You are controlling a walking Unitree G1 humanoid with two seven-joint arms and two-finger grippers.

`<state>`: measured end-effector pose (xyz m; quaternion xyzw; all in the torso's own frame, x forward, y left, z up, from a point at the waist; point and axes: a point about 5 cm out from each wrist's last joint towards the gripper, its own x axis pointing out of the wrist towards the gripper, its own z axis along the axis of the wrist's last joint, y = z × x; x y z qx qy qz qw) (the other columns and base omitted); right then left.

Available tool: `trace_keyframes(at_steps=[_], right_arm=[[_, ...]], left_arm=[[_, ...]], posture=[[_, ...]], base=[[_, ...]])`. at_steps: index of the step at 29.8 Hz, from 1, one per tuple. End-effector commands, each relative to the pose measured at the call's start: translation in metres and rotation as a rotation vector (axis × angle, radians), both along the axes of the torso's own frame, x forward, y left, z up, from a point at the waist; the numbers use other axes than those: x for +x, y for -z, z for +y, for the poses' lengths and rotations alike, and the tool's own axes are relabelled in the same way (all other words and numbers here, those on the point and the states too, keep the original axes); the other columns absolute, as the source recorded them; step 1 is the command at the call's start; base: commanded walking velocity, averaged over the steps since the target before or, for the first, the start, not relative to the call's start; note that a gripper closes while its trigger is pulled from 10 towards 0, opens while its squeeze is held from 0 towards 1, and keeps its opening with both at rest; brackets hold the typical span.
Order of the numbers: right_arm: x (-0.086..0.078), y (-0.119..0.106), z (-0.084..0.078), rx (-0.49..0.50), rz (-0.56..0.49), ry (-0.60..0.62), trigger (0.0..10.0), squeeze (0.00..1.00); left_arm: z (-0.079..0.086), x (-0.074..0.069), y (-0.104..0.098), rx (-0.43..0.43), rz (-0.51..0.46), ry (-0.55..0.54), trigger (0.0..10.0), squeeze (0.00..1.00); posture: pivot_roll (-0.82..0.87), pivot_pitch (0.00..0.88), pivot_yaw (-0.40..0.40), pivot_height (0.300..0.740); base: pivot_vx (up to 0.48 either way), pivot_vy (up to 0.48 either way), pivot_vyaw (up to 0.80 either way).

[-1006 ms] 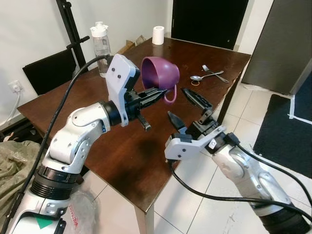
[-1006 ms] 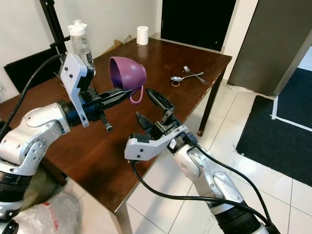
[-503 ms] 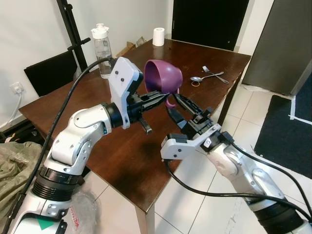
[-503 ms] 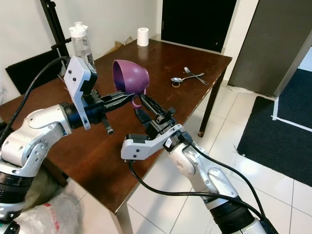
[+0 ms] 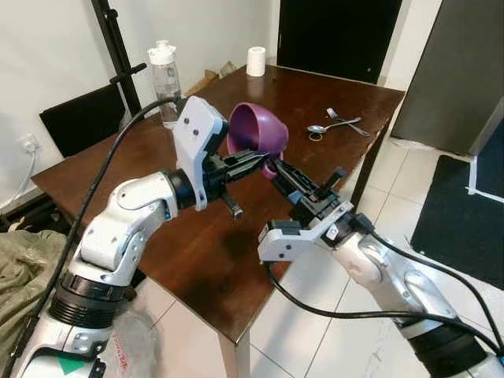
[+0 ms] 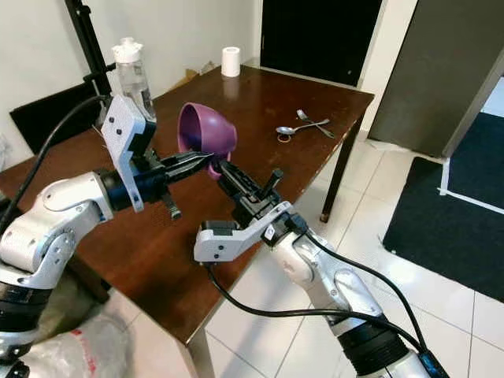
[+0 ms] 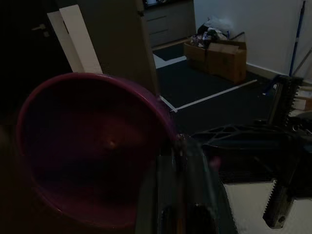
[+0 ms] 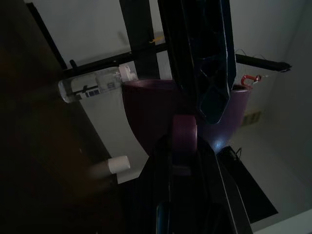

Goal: Setting the table

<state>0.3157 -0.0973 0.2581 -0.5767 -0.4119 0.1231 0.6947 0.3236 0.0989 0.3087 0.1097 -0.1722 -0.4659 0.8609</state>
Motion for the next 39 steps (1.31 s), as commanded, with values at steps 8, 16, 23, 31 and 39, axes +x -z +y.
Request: trace_keyframes(at_steps=[8, 16, 23, 31, 39], right_arm=[[0.001, 0.004, 0.002, 0.032, 0.026, -0.008, 10.0, 0.00], [0.007, 0.013, -0.014, 0.206, 0.118, 0.068, 10.0, 0.00], [0.002, 0.026, -0.045, 0.679, 0.286, 0.126, 10.0, 0.00], [-0.011, 0.026, -0.082, 1.169, 0.364, 0.130, 10.0, 0.00], [-0.026, 0.044, -0.096, 1.171, 0.435, 0.146, 10.0, 0.00]], left_arm=[[-0.002, -0.009, 0.003, 0.043, -0.020, 0.048, 10.0, 0.00], [0.026, -0.019, -0.014, -0.067, -0.003, 0.072, 10.0, 0.00], [0.062, -0.010, -0.023, -0.308, 0.064, -0.097, 10.0, 0.00], [0.061, 0.004, 0.058, -0.153, 0.201, -0.425, 10.0, 0.00], [0.057, -0.002, 0.105, -0.142, 0.281, -0.581, 10.0, 0.00]], posture=[[-0.03, 0.064, 0.136, 0.740], [-0.02, 0.072, 0.132, 0.740], [-0.01, 0.074, 0.122, 0.740], [-0.02, 0.078, 0.117, 0.740], [-0.03, 0.085, 0.101, 0.740]], base=[[0.000, 0.000, 0.00], [0.000, 0.000, 0.00], [0.000, 0.000, 0.00], [0.000, 0.000, 0.00], [0.000, 0.000, 0.00]])
